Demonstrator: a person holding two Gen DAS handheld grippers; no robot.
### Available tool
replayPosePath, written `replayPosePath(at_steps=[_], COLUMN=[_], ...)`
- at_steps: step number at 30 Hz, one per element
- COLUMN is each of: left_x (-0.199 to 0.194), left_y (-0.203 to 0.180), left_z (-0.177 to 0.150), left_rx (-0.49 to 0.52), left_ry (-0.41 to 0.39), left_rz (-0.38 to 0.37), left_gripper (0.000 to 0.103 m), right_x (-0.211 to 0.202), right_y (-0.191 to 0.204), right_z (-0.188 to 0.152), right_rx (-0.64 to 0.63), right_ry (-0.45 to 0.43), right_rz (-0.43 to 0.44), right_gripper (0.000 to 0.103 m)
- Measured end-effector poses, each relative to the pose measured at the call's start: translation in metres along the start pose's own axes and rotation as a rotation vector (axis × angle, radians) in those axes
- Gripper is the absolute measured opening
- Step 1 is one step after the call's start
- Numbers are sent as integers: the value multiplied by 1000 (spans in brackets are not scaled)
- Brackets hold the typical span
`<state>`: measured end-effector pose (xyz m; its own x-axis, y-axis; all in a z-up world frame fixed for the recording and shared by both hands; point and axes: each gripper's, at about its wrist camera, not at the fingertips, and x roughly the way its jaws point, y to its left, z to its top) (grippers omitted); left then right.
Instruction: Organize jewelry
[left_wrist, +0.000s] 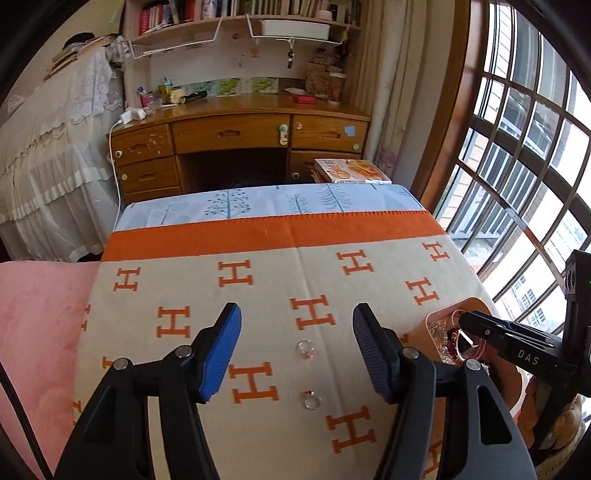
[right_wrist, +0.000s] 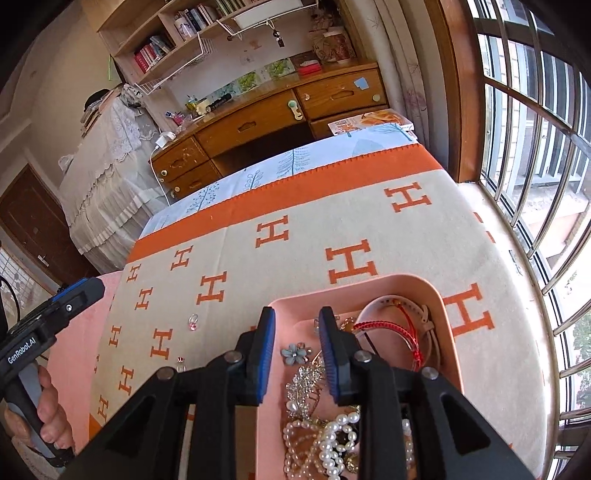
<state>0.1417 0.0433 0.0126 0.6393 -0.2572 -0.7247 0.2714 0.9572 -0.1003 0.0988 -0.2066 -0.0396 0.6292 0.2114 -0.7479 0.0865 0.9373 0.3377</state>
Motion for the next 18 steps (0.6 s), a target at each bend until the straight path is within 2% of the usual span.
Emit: replayPosePath(at_steps=[4,8,13,18], left_x=[-5,-1,18,43], left_y=[18,26,19,8], left_z=[-8,-26,-58,-81], left_rx=[-24,-52,-61,-80], left_ry=[-9,24,97,154], left_rz=[32,24,-15,-42], left_gripper=[61,61,61,61], right_x=[-9,-8,9,40], right_y=[20,50,79,94], right_z=[1,2,1,1], right_rx=[-57,-138,-184,-195], right_ry=[-13,7,66,143], right_rz=[23,66,132,152], right_gripper=[24,24,25,25])
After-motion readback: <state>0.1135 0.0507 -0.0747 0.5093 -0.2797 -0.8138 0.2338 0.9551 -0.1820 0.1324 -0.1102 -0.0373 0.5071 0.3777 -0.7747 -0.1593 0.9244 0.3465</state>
